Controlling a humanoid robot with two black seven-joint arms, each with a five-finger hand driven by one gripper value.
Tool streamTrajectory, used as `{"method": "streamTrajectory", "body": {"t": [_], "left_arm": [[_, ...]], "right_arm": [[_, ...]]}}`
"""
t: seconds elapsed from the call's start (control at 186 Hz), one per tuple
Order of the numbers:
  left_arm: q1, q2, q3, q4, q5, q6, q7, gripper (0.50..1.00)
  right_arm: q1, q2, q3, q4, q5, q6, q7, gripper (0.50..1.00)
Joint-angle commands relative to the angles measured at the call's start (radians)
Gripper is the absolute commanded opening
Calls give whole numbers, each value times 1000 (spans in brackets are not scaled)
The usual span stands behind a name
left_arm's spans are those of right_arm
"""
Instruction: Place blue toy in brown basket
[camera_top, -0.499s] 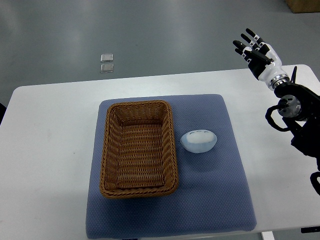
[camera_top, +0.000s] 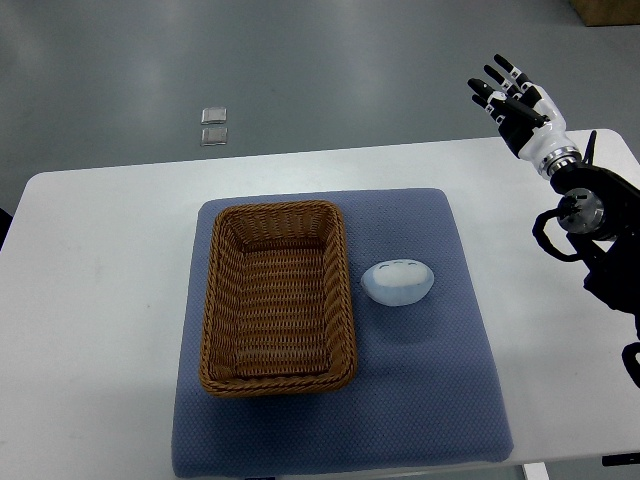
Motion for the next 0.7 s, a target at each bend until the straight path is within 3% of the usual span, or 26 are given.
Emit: {"method": "streamTrajectory", "body": {"t": [0.0, 0.295, 0.693], "left_arm": [[0, 0, 0, 2, 0, 2, 0, 1000], [1, 0, 0, 2, 0, -3, 0, 1000], [0, 0, 1, -1, 1, -3, 0, 1000]], "right_arm": [[-1, -2, 2, 0, 0, 1, 0, 909], [0, -2, 6, -3, 2, -2, 0, 909], [5, -2, 14, -3, 3, -87, 2, 909]]}}
